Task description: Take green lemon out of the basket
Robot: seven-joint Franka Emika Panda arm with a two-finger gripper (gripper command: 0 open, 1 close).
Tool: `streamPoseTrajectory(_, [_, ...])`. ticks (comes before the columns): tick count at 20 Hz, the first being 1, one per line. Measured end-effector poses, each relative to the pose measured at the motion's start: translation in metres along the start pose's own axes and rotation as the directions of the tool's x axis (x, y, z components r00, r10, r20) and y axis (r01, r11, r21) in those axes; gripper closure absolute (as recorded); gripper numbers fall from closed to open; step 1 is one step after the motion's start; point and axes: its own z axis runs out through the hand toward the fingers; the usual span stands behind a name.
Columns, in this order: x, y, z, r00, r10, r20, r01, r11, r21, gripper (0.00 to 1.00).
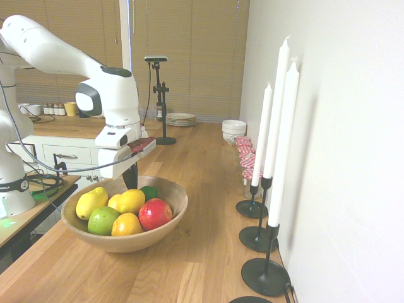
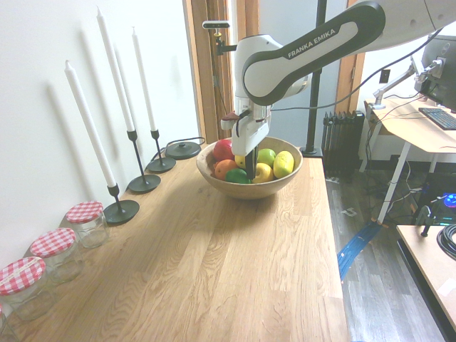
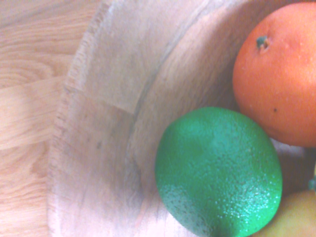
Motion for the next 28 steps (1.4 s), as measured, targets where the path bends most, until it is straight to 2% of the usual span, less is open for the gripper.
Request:
streamPoseTrajectory(8, [-0.007, 0.004, -0.027, 1.000, -0.015, -0.013, 0.016, 1.000, 0.026, 0.00])
streamPoseTrajectory(22, [-0.006, 0.011, -0.038, 0.999, -0.039, -0.022, 0.039, 0.999, 0.026, 0.00])
streamPoseTrajectory(28, [-0.002, -0.003, -0.046, 0.998, -0.056, -0.032, 0.057, 0.998, 0.026, 0.00])
